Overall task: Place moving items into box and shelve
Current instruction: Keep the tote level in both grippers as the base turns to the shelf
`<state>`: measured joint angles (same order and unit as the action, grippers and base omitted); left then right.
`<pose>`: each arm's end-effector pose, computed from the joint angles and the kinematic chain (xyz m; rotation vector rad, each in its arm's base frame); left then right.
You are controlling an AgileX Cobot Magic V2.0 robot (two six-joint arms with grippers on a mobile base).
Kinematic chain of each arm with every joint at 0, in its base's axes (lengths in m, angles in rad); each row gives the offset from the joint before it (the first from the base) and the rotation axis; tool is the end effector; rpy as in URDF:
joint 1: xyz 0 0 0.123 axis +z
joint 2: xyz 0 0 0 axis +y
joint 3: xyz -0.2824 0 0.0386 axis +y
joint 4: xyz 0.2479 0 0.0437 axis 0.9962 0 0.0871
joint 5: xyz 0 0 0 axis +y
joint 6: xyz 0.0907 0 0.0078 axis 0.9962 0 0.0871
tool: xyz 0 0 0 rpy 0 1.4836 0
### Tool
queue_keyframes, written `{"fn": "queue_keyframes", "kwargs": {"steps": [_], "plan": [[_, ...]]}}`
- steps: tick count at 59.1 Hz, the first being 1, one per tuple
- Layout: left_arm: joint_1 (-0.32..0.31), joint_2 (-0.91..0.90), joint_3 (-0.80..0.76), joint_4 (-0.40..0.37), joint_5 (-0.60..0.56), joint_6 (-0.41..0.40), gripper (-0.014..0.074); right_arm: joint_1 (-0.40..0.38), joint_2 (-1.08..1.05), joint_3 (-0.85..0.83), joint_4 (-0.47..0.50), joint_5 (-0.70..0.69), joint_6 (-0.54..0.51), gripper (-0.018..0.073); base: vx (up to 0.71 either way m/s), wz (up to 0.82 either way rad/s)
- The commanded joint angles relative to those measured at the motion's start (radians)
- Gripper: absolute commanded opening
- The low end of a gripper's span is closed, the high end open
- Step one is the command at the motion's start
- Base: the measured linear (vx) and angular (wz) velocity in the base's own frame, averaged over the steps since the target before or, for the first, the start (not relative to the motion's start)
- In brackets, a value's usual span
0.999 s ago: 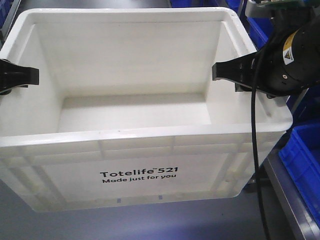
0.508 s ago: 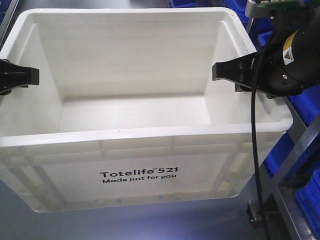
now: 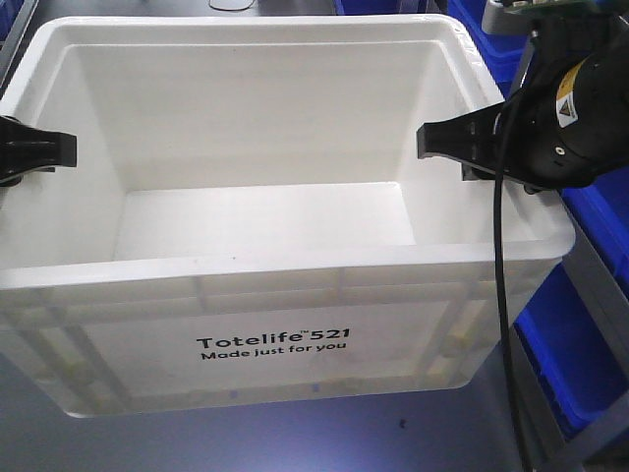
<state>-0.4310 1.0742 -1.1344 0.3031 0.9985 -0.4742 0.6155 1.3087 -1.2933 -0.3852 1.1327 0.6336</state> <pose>0.1945 -0.0643 0.3831 0.0303 2.3665 -0.0499 0.2274 0.1228 0.3721 -0.0693 2.5084 -0.0210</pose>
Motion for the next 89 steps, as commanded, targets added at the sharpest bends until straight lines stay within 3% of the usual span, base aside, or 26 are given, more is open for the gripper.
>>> {"fn": "queue_keyframes", "kwargs": {"steps": [1,54,89], "plan": [[-0.004,-0.034,-0.043,0.068,-0.126,0.017,0.0169,-0.007,-0.035,-0.040,-0.123,-0.044,-0.004,0.0110,0.35,0.02],[-0.004,-0.034,-0.043,0.068,-0.126,0.017,0.0169,-0.007,-0.035,-0.040,-0.123,-0.044,-0.004,0.0110,0.31,0.06],[-0.004,-0.034,-0.043,0.068,-0.126,0.017,0.0169,-0.007,-0.035,-0.040,-0.123,-0.044,-0.004,0.0110,0.22,0.37]]}}
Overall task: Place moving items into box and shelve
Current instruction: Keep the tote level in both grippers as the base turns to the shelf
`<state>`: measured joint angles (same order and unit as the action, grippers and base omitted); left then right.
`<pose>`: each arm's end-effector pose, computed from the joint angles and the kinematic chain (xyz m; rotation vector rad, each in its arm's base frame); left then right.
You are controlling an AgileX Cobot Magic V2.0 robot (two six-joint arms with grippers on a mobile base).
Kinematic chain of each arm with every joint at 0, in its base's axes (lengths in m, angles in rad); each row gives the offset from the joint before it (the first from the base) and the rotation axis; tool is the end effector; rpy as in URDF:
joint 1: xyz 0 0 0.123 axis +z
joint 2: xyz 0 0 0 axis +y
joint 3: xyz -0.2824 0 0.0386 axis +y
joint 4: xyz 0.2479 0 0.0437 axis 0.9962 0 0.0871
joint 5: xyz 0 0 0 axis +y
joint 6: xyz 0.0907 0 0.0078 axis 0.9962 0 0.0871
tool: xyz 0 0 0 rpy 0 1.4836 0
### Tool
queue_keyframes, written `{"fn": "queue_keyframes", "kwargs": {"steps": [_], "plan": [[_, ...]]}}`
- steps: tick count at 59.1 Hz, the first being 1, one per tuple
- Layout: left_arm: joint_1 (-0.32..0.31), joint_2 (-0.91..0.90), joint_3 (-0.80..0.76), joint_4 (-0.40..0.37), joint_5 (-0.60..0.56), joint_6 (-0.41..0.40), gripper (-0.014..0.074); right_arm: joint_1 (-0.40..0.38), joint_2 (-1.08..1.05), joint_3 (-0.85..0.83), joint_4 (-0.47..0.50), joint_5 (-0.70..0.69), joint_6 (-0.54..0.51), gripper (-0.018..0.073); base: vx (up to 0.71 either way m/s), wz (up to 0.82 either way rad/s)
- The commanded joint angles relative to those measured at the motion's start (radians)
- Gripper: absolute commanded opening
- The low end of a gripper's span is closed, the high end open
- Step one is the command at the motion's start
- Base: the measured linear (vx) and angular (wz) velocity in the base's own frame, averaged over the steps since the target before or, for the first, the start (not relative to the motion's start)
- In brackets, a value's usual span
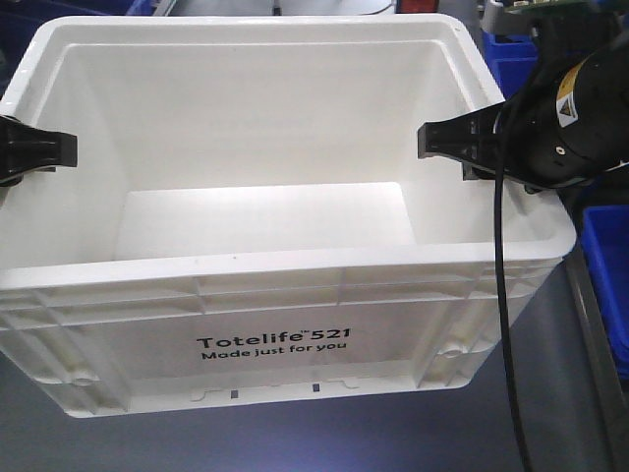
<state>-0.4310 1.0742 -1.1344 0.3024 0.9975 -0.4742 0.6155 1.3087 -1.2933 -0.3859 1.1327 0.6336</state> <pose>0.1946 -0.0644 0.3832 0.0303 2.3659 -0.0512 0.2274 0.1228 0.3722 -0.0695 2.5080 -0.0217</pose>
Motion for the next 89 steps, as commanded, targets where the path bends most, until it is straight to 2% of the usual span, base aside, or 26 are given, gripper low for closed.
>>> {"fn": "queue_keyframes", "kwargs": {"steps": [1,89], "plan": [[-0.004,-0.034,-0.043,0.068,-0.125,0.017,0.0169,-0.007,-0.035,-0.040,-0.123,-0.044,-0.004,0.0110,0.19,0.48],[-0.004,-0.034,-0.043,0.068,-0.125,0.017,0.0169,-0.007,-0.035,-0.040,-0.123,-0.044,-0.004,0.0110,0.16,0.49]]}}
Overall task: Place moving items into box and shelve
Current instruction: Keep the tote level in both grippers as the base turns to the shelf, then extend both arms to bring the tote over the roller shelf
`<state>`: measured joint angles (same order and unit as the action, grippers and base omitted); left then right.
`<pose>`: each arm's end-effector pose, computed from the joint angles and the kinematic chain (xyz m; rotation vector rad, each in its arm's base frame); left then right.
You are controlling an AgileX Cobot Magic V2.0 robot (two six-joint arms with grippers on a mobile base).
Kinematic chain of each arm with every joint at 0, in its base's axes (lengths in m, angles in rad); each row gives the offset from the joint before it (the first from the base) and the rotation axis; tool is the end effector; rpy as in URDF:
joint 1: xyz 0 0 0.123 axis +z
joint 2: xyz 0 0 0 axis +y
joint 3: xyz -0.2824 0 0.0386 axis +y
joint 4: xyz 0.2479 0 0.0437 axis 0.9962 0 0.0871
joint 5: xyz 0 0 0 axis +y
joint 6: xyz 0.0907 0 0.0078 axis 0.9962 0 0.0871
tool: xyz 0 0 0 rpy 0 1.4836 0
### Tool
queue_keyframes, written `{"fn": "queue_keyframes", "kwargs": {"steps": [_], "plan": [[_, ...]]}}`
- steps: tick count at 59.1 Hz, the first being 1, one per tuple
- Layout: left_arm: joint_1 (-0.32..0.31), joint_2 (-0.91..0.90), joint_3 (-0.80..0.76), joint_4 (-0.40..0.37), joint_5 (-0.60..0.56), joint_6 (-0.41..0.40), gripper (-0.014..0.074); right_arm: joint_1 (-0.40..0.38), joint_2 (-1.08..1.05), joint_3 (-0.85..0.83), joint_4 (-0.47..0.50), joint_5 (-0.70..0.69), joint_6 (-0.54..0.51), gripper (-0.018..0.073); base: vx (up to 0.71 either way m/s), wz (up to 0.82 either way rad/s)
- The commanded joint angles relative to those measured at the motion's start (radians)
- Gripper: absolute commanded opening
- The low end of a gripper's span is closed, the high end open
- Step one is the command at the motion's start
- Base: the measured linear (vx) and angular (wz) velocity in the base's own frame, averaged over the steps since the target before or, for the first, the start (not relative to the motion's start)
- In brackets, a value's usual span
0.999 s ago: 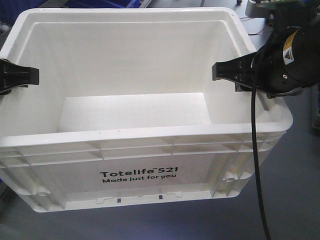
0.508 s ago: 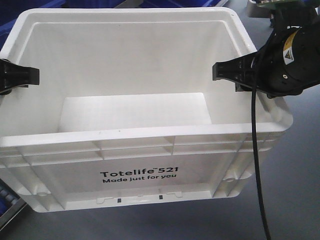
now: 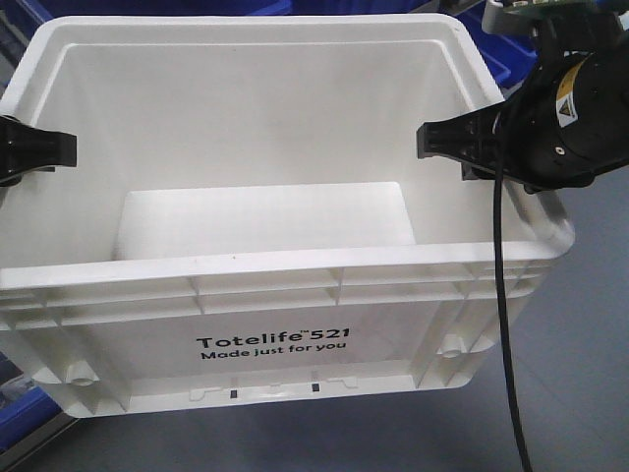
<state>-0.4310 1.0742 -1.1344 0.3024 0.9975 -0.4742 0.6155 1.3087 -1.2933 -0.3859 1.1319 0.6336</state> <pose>0.1946 -0.0644 0.3832 0.0303 2.3659 -0.0512 0.2274 0.1228 0.3722 -0.0697 2.5073 -0.0211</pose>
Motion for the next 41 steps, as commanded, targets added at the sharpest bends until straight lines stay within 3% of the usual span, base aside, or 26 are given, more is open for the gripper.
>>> {"fn": "queue_keyframes", "kwargs": {"steps": [1,41], "plan": [[-0.004,-0.034,-0.043,0.068,-0.125,0.017,0.0169,-0.007,-0.035,-0.040,-0.123,-0.043,-0.004,0.0110,0.12,0.46],[-0.004,-0.034,-0.043,0.068,-0.125,0.017,0.0169,-0.007,-0.035,-0.040,-0.123,-0.043,-0.004,0.0110,0.10,0.41]]}}
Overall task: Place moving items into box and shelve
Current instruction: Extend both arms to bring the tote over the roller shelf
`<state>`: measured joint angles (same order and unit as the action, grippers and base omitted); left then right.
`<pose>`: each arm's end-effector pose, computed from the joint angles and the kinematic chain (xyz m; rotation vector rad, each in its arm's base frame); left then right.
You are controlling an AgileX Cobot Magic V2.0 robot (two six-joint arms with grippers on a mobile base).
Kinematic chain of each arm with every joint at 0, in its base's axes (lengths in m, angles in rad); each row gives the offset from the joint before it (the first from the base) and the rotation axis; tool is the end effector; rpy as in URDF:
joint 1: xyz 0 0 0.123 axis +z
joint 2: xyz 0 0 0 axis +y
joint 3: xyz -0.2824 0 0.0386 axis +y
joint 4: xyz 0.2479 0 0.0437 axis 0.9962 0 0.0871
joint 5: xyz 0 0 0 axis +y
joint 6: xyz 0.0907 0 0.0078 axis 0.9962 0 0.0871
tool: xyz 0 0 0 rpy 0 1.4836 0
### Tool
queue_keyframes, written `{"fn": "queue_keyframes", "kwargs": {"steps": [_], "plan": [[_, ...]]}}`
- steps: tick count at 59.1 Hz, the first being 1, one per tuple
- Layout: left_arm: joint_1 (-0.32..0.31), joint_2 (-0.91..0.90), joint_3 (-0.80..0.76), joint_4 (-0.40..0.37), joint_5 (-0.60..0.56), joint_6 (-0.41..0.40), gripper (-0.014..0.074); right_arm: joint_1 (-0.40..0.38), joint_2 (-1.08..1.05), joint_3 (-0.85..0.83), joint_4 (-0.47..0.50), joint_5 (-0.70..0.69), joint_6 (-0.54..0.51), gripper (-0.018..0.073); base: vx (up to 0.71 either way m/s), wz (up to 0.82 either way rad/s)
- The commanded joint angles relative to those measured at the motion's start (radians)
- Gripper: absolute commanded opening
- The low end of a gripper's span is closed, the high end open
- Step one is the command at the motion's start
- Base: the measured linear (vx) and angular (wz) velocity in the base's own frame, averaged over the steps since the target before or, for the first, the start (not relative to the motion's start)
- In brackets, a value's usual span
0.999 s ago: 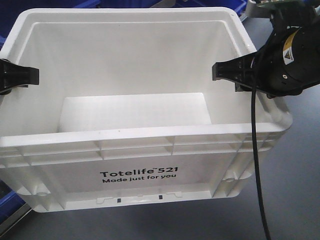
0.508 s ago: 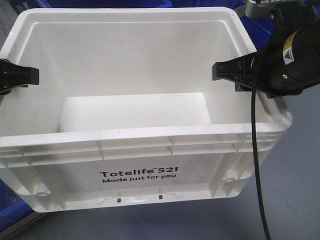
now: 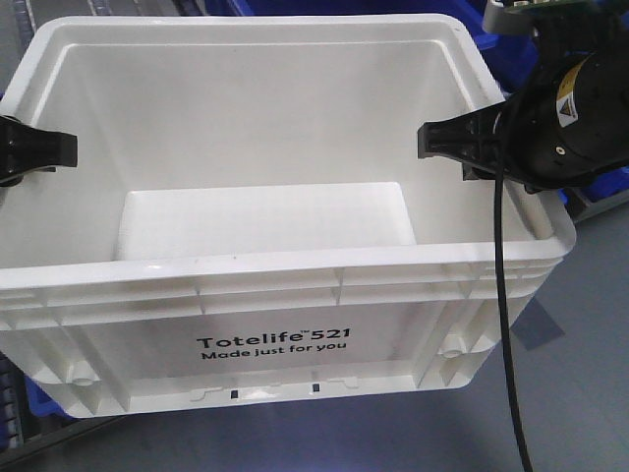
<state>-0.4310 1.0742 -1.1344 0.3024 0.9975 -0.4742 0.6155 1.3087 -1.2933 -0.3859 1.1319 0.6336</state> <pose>0.1946 -0.0644 0.3832 0.0303 2.3659 -0.0512 0.2274 0.1228 0.3722 -0.0697 2.5073 -0.0211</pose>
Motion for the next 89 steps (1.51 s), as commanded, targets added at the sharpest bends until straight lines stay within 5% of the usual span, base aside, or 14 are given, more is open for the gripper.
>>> {"fn": "queue_keyframes", "kwargs": {"steps": [1,89], "plan": [[-0.004,-0.034,-0.043,0.068,-0.125,0.017,0.0169,-0.007,-0.035,-0.040,-0.123,-0.043,-0.004,0.0110,0.09,0.47],[-0.004,-0.034,-0.043,0.068,-0.125,0.017,0.0169,-0.007,-0.035,-0.040,-0.123,-0.043,-0.004,0.0110,0.09,0.30]]}}
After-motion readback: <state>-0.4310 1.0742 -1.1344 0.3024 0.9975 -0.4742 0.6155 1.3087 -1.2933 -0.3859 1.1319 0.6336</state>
